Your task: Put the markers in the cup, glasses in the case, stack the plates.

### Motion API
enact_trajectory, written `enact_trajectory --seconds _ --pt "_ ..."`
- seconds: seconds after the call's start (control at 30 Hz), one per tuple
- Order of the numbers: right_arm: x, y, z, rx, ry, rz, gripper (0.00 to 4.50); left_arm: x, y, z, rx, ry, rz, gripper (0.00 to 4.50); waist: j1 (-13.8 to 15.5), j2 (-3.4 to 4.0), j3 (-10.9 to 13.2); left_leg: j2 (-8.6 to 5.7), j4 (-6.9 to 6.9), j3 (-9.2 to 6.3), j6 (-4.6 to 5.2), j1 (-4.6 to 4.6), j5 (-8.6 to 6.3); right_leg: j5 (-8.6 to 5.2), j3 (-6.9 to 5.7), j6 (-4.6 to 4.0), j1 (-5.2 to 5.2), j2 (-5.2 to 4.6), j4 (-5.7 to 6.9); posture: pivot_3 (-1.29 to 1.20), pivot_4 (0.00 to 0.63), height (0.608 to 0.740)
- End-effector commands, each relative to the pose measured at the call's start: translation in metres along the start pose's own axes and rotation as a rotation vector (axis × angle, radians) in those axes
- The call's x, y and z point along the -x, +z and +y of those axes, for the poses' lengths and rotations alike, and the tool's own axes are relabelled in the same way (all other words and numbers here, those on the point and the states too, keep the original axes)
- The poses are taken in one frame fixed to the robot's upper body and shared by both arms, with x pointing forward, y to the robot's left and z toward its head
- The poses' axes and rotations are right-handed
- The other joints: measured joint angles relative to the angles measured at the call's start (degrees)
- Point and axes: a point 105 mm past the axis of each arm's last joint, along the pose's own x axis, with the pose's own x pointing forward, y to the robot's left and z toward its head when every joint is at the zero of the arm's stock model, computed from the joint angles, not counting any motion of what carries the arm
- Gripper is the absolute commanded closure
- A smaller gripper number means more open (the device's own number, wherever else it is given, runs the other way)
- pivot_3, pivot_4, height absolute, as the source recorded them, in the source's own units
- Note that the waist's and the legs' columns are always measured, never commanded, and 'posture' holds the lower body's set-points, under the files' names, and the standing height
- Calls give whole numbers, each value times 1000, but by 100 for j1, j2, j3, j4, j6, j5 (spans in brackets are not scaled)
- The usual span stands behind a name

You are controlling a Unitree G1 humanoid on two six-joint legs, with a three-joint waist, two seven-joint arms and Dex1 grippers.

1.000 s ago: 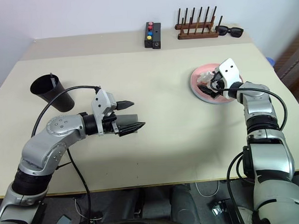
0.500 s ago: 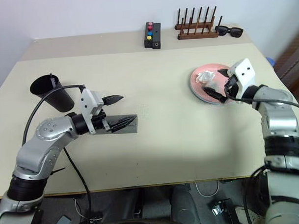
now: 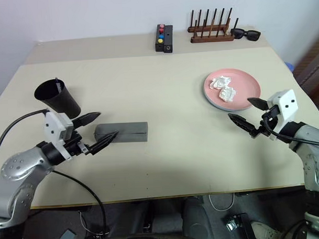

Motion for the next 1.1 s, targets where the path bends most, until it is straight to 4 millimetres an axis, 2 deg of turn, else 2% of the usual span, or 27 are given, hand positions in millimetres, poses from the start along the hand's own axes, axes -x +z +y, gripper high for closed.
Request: enact_trajectory --seconds 0.03,0.13,0.3,0.6,0.7,0.8,0.9,1.1 --pt "11 12 -1 21 -21 -58 15 16 15 1 -30 72 -64 0 1 0 0 0 0 0 0 0 0 0 0 0 0 0 -2 0 150 740" --pt "18 4 2 -7 -11 -35 15 32 13 -4 17 112 -62 0 10 0 0 1 0 1 3 0 -2 0 0 0 4 -1 -5 0 150 740" --pt "23 -2 -1 -19 -17 -19 15 41 11 -7 42 111 -58 0 98 5 -3 3 0 1 4 4 -3 1 -1 -7 11 1 -8 0 150 740" --pt "35 -12 -11 -18 -35 22 15 40 1 -13 60 67 -15 0 113 7 -3 2 3 1 8 5 -5 1 -3 -9 20 0 -17 0 150 740" --pt "39 -12 -6 -30 -30 30 15 42 4 -16 75 52 -11 0 110 10 -4 4 2 1 8 5 -5 1 -3 -9 19 1 -17 0 150 740" --pt "37 -13 1 -36 -20 27 15 43 0 -14 64 49 10 0 110 15 -5 5 2 1 8 5 -5 1 -3 -9 19 1 -17 0 150 740" --pt "33 -15 7 -49 -10 19 15 39 4 -19 69 28 4 0 111 15 -5 4 2 2 8 5 -6 1 -2 -9 19 1 -18 0 150 740" --pt "21 -16 9 -50 -11 -2 15 38 6 -14 55 23 6 0 115 17 -5 3 2 2 8 5 -6 1 -3 -9 20 0 -18 0 150 740"
